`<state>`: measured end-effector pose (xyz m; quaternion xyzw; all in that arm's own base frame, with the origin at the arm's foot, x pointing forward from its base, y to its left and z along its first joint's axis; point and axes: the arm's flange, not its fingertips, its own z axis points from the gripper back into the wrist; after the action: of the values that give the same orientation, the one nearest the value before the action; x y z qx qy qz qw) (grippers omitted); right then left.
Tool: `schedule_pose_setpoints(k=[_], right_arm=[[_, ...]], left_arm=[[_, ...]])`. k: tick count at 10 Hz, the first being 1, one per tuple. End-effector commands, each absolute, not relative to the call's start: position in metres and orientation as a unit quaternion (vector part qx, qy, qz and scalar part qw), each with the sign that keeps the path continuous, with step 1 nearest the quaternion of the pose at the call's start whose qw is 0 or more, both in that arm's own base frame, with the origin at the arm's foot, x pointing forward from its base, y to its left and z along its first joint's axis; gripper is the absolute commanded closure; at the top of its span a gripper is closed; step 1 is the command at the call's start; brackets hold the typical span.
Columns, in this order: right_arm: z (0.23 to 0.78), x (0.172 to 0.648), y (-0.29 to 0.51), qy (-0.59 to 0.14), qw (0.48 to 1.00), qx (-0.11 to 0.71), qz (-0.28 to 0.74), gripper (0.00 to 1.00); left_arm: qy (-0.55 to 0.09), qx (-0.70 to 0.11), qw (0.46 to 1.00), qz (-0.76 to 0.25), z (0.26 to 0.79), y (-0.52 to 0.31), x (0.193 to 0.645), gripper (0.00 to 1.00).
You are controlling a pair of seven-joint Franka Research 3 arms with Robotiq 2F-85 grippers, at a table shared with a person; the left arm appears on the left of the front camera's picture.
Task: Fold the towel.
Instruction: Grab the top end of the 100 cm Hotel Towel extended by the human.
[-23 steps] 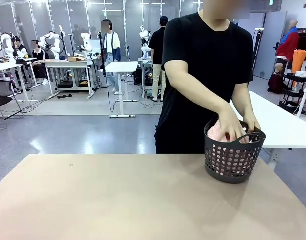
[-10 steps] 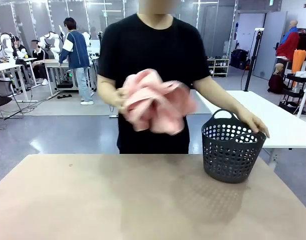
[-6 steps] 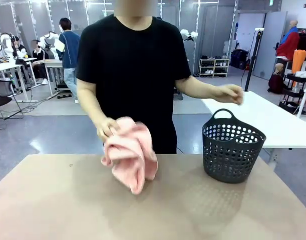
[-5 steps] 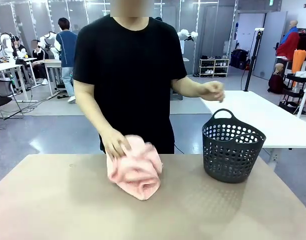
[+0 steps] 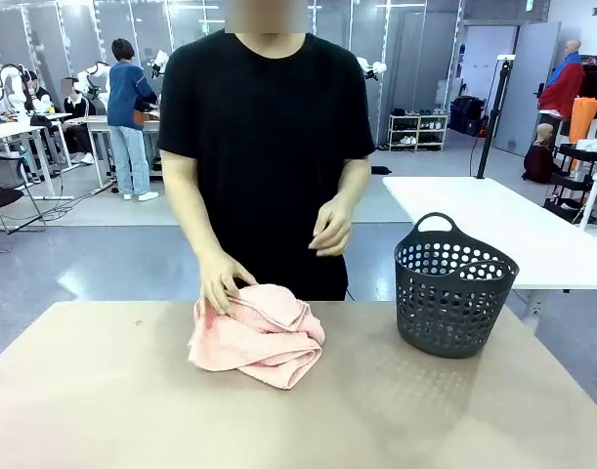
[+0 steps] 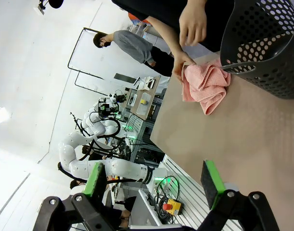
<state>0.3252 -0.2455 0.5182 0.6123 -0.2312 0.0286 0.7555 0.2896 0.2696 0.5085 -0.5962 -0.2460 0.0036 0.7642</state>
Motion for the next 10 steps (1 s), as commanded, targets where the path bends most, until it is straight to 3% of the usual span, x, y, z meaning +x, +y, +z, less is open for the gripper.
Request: schedule_pose_setpoints(k=[1, 10], right_arm=[[0.5215, 0.3257, -0.2455, -0.239, 0.752, 0.614, 0.034, 0.00], [0.5215, 0.3257, -0.2455, -0.239, 0.752, 0.614, 0.034, 0.00]], left_arm=[[-0.252, -0.601, 0.759, -0.007, 0.5089, 0.2714, 0.2898, 0.00], [-0.252, -0.601, 0.759, -0.007, 0.5089, 0.2714, 0.2898, 0.00]])
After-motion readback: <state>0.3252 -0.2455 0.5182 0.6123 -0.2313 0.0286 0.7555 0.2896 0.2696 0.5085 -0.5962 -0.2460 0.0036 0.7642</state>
